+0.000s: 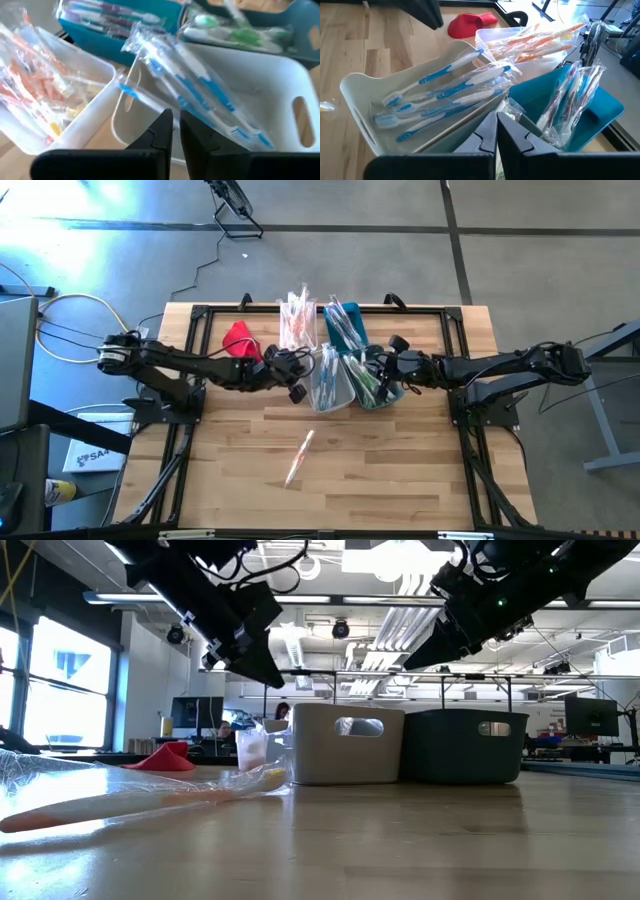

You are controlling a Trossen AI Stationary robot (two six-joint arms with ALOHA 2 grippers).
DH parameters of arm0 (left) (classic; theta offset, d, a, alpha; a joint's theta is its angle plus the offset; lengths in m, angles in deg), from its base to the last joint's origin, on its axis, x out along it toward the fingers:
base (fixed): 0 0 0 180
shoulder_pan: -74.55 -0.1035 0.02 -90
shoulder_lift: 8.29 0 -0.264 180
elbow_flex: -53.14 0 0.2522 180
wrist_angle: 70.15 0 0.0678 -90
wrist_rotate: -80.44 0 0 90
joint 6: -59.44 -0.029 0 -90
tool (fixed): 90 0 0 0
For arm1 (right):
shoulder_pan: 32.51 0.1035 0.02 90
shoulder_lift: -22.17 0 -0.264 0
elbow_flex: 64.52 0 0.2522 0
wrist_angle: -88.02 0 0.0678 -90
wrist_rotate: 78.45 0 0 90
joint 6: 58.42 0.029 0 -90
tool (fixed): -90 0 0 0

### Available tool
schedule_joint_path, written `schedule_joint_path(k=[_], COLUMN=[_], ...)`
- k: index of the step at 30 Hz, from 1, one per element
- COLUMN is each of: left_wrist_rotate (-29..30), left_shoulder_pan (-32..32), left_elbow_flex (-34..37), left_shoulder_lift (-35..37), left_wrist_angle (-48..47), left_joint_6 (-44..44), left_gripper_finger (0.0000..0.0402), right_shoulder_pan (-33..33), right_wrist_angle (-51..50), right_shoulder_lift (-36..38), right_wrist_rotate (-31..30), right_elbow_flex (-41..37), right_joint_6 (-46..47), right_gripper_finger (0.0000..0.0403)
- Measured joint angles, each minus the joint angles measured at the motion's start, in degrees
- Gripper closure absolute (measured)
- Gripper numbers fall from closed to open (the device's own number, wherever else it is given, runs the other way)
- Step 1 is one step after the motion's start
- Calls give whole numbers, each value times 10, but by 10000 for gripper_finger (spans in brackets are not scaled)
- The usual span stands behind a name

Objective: Pick & Place Toothbrushes
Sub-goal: Adjust the bins

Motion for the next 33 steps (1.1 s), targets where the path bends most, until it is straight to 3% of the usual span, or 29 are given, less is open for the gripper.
schedule_joint_path(k=[7,15,33], left_wrist_rotate=[-13,-8,-42], left_shoulder_pan=[-33,-38,-37], left_elbow_flex=[0,0,0], left_shoulder_lift=[0,0,0], left_wrist_angle=[-5,-5,-5], left_joint_6=[0,-71,-71], left_gripper_finger=[400,399,398], right_shoulder_pan=[0,0,0], right_wrist_angle=[2,2,2], right_shoulder_lift=[0,0,0], right_wrist_rotate=[0,0,0], right_elbow_flex=[0,0,0], right_joint_6=[-2,-2,-2], right_gripper_finger=[400,400,401])
